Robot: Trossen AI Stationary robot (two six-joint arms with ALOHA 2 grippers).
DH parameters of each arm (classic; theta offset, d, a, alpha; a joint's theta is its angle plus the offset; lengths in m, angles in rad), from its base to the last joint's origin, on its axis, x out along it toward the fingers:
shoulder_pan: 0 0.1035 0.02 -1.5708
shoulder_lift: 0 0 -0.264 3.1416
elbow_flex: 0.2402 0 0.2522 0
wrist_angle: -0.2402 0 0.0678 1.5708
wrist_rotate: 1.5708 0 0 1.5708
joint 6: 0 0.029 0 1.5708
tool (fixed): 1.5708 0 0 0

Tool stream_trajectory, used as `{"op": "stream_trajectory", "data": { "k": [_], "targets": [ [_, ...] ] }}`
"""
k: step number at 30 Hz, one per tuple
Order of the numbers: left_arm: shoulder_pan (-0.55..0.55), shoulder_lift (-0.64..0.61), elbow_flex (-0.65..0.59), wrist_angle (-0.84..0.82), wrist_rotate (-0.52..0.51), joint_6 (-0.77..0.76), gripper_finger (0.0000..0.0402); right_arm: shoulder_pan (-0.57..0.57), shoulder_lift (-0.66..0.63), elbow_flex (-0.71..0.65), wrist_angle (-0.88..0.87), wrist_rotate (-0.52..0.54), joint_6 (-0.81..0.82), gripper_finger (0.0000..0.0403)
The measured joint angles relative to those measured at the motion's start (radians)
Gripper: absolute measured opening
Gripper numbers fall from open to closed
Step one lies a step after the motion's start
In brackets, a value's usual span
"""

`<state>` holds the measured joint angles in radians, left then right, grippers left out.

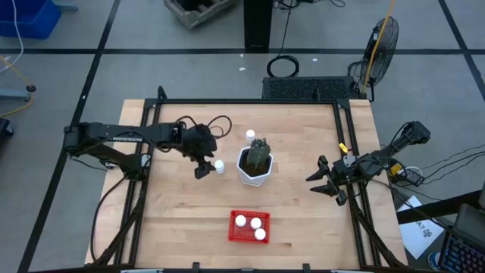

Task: Pick and place pill bottles into a basket
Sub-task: Put the white medicine bottle into the red bin

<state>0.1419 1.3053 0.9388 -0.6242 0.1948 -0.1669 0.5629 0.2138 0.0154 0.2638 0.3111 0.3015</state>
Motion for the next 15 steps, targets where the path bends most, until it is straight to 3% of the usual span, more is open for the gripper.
{"op": "stream_trajectory", "data": {
  "k": [4, 15],
  "targets": [
    [-0.007, 0.0, -0.043, 0.045, -0.054, -0.015, 0.0292, 0.0, 0.0, 0.0, 0.0, 0.0, 0.0, 0.0173],
    [-0.007, 0.015, -0.121, 0.2, -0.049, -0.038, 0.0292, 0.0, 0.0, 0.0, 0.0, 0.0, 0.0, 0.0172]
  ]
}}
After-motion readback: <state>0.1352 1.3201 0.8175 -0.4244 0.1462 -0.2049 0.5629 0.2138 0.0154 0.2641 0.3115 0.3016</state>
